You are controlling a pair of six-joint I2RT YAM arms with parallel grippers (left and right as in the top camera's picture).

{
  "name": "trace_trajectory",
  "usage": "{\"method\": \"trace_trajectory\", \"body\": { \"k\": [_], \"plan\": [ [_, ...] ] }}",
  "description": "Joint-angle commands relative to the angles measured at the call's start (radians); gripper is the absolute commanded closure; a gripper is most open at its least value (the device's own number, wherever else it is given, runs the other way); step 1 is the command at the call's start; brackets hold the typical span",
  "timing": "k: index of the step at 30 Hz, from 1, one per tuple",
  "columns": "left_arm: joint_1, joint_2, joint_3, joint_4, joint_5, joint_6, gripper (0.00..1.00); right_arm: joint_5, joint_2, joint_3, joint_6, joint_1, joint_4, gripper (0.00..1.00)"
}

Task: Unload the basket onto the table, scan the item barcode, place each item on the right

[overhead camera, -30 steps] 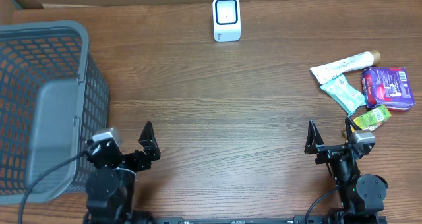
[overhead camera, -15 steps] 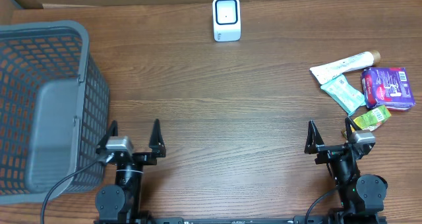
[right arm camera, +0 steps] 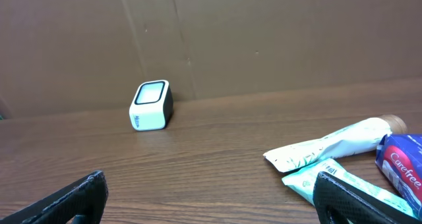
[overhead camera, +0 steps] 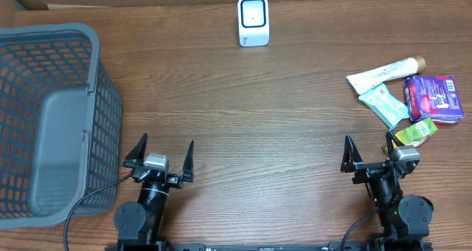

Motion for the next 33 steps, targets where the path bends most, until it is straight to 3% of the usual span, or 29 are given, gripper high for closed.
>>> {"method": "trace_trajectory", "body": {
  "k": [1,33],
  "plan": [
    [0.004,-0.014,-0.012,-0.007,0.021,0.031,0.00,-0.002,-0.011,-0.011,-0.001,0.005,0.005,0.00],
    [0.004,-0.013,-0.012,-0.047,-0.015,0.029,0.00,-0.002,-0.011,-0.011,-0.001,0.005,0.005,0.00]
  ]
}}
